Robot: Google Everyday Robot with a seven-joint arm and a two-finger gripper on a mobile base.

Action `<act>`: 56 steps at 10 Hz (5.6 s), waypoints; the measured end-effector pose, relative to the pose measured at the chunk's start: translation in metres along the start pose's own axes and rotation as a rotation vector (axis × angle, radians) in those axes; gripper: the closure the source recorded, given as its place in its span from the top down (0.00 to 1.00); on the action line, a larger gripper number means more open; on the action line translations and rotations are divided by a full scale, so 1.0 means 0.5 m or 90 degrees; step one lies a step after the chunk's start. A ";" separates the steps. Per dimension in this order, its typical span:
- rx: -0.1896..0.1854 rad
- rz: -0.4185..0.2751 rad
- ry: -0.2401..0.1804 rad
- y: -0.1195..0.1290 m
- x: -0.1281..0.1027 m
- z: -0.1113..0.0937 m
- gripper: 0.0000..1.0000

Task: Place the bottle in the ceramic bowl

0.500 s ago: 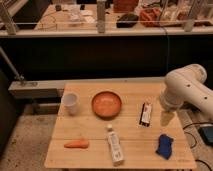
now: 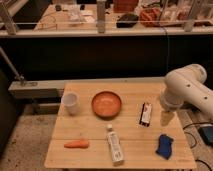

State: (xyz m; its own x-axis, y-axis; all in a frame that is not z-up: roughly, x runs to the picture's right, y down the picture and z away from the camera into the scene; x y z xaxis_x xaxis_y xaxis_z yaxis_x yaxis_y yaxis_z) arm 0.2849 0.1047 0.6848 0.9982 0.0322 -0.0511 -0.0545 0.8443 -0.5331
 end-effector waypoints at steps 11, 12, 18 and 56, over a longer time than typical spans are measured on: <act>0.007 -0.076 0.000 0.041 -0.114 0.018 0.80; 0.008 -0.089 0.001 0.045 -0.117 0.021 0.80; 0.024 -0.184 0.004 0.073 -0.197 0.036 0.80; 0.008 -0.552 -0.036 0.164 -0.410 0.261 0.80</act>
State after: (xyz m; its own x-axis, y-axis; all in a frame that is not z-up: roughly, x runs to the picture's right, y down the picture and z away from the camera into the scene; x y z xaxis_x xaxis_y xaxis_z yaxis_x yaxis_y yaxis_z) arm 0.0790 0.2368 0.7618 0.6869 -0.5991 0.4114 0.7262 0.5890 -0.3546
